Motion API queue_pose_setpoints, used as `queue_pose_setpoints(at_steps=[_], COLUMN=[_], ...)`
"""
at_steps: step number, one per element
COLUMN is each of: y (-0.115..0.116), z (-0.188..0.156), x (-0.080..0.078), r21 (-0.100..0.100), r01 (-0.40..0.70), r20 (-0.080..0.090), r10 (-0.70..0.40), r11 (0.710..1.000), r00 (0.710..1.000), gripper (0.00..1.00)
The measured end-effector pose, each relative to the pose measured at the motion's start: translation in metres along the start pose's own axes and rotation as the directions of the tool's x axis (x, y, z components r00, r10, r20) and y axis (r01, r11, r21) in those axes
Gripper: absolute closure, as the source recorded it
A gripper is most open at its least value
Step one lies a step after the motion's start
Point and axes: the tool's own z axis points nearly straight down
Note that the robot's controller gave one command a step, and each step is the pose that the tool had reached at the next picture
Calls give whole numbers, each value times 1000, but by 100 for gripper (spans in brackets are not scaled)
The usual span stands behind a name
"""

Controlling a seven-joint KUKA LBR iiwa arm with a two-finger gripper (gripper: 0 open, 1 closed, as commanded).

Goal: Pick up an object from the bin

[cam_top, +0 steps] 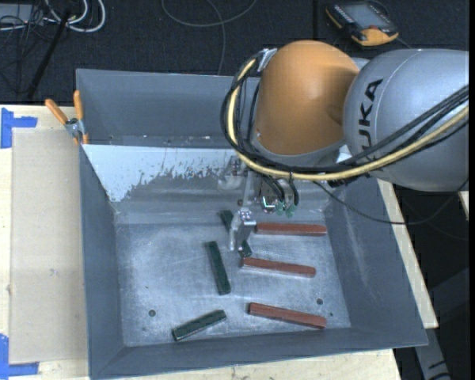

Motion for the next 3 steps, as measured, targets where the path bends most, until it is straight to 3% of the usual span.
queue_pose_setpoints(at_steps=[1,2,3], y=[-1,-30,-56], z=[-5,49,118], x=[-1,3,33], r21=[-1,-1,-1], r01=[-2,54,33], r20=[8,14,10], r10=[2,-54,-33], r11=[1000,999,999], r00=[1000,998,999], gripper=[0,0,0])
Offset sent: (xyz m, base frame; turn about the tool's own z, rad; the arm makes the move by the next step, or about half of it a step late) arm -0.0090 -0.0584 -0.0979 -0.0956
